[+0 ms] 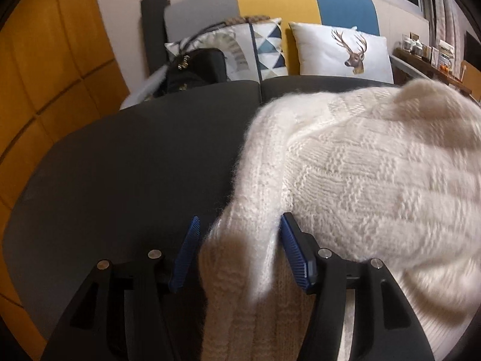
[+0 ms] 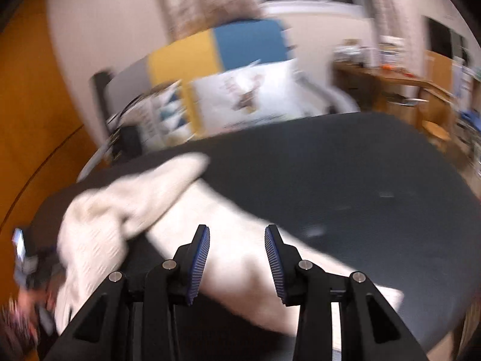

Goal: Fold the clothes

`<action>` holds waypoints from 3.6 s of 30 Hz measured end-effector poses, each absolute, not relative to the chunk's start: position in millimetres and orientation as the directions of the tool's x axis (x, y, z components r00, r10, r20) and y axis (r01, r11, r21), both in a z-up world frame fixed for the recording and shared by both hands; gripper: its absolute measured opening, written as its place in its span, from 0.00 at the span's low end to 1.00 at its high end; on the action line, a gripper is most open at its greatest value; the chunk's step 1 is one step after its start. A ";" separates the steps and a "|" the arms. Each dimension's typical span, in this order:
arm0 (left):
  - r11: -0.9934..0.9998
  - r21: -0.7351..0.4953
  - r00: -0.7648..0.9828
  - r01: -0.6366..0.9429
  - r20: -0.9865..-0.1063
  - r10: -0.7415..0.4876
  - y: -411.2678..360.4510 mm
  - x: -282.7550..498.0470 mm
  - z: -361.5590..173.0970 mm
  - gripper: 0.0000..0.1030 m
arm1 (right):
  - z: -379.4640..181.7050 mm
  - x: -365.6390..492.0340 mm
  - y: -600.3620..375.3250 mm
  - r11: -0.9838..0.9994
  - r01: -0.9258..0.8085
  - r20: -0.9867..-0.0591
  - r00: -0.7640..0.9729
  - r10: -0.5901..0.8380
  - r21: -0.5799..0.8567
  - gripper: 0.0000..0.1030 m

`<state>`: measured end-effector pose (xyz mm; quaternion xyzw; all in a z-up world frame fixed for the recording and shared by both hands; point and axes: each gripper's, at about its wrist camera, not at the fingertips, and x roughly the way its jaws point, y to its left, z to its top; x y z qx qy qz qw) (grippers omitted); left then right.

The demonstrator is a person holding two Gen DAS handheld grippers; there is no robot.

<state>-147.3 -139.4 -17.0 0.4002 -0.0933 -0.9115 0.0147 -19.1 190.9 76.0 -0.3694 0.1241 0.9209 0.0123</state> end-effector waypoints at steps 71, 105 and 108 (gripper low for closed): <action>-0.717 0.631 -0.558 -0.295 -0.723 -0.407 -244.1 -150.1 -60.2 0.13 | -6.3 -88.4 167.9 -0.988 -0.107 -0.771 -0.637 -0.018 0.112 0.42; -0.996 -0.088 -0.569 0.017 -0.820 0.063 -347.2 -11.3 -11.2 0.49 | -5.9 -90.8 172.4 -0.991 -0.096 -0.768 -0.640 -0.013 0.097 0.42; -0.993 -0.113 -0.571 0.045 -0.818 0.067 -344.3 6.1 -25.2 0.49 | -5.8 -90.3 172.7 -0.990 -0.096 -0.767 -0.641 -0.016 0.102 0.42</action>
